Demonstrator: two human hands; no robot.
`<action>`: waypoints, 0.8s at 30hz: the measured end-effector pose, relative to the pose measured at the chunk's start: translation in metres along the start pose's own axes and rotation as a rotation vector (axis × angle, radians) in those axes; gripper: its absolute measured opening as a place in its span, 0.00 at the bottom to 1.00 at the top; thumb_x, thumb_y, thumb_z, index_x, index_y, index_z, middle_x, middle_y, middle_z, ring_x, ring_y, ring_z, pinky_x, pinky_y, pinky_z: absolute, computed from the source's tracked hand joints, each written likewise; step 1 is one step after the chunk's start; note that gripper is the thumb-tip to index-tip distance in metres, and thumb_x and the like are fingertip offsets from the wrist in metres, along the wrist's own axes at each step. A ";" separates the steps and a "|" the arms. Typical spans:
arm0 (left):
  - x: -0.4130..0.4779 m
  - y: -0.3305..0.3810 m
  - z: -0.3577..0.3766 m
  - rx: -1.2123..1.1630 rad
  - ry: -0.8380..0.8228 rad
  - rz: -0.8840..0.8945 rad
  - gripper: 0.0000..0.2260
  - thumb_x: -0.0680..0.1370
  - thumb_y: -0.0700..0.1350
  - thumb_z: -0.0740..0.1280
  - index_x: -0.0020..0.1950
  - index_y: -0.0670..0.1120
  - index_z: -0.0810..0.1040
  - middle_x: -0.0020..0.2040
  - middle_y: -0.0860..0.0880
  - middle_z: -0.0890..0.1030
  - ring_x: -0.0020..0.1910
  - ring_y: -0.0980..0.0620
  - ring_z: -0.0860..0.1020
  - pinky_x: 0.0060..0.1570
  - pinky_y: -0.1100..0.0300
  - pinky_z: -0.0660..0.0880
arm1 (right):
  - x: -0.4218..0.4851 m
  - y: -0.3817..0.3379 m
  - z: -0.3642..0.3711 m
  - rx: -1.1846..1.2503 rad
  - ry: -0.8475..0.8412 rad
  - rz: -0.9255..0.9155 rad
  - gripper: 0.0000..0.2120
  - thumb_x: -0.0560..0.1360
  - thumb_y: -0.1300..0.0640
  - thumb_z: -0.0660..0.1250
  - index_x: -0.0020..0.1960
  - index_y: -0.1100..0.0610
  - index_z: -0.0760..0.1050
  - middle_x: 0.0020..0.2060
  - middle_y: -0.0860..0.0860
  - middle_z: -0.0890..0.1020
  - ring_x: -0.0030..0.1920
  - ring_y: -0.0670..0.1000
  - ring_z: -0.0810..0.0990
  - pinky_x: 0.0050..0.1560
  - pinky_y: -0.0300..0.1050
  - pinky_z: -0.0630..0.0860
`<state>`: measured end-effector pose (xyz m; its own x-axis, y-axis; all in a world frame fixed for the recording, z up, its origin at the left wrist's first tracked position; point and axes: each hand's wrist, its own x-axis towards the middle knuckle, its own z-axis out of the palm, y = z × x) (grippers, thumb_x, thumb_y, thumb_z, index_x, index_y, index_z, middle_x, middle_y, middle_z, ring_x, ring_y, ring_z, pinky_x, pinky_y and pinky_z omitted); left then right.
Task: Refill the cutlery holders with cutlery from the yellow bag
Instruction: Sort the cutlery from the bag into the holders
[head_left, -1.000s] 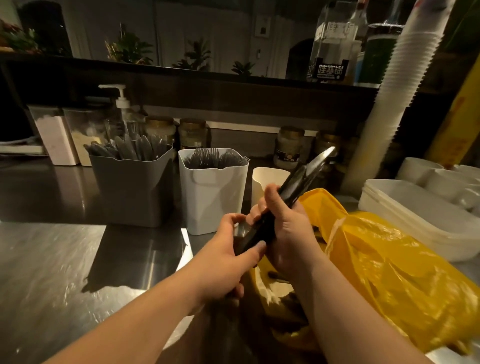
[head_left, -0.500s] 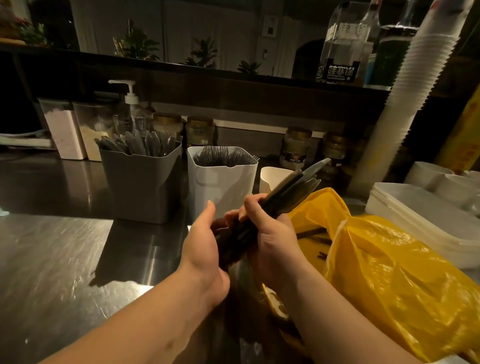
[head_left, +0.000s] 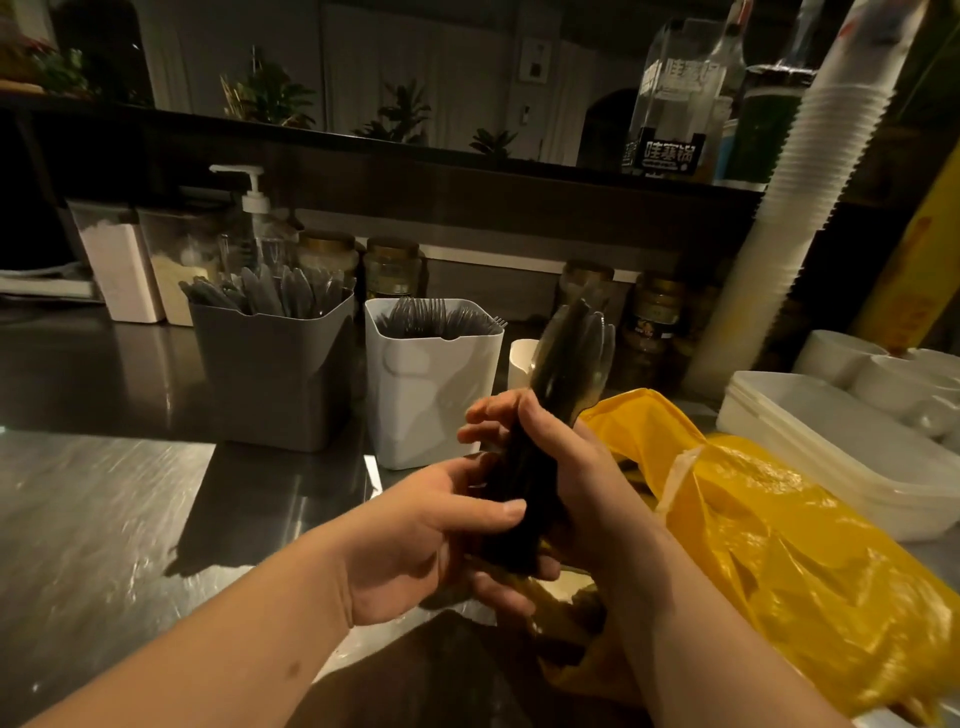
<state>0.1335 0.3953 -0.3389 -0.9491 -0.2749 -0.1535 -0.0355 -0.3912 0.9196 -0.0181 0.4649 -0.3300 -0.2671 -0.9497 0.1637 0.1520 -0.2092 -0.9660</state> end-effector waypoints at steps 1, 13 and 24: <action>-0.003 0.001 -0.003 -0.019 -0.053 -0.019 0.23 0.75 0.41 0.73 0.69 0.46 0.75 0.63 0.38 0.81 0.60 0.33 0.81 0.51 0.45 0.82 | -0.001 0.001 0.001 0.016 -0.048 -0.004 0.13 0.76 0.47 0.64 0.49 0.55 0.82 0.51 0.54 0.84 0.58 0.56 0.83 0.59 0.53 0.79; -0.003 -0.001 0.010 0.132 -0.013 -0.015 0.17 0.78 0.45 0.67 0.65 0.43 0.73 0.45 0.44 0.83 0.45 0.43 0.83 0.44 0.50 0.83 | 0.000 -0.001 0.008 -0.142 0.006 0.073 0.25 0.70 0.46 0.71 0.59 0.62 0.77 0.51 0.59 0.84 0.53 0.55 0.85 0.49 0.43 0.80; 0.002 -0.006 0.016 0.137 0.207 0.011 0.20 0.73 0.52 0.69 0.63 0.47 0.72 0.31 0.50 0.74 0.26 0.56 0.66 0.27 0.64 0.64 | 0.000 -0.002 0.014 0.011 0.023 0.116 0.23 0.70 0.44 0.74 0.59 0.56 0.81 0.46 0.52 0.85 0.50 0.52 0.85 0.51 0.46 0.79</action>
<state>0.1267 0.4116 -0.3390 -0.8658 -0.4583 -0.2011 -0.0812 -0.2678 0.9600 -0.0052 0.4622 -0.3253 -0.2686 -0.9621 0.0466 0.1938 -0.1014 -0.9758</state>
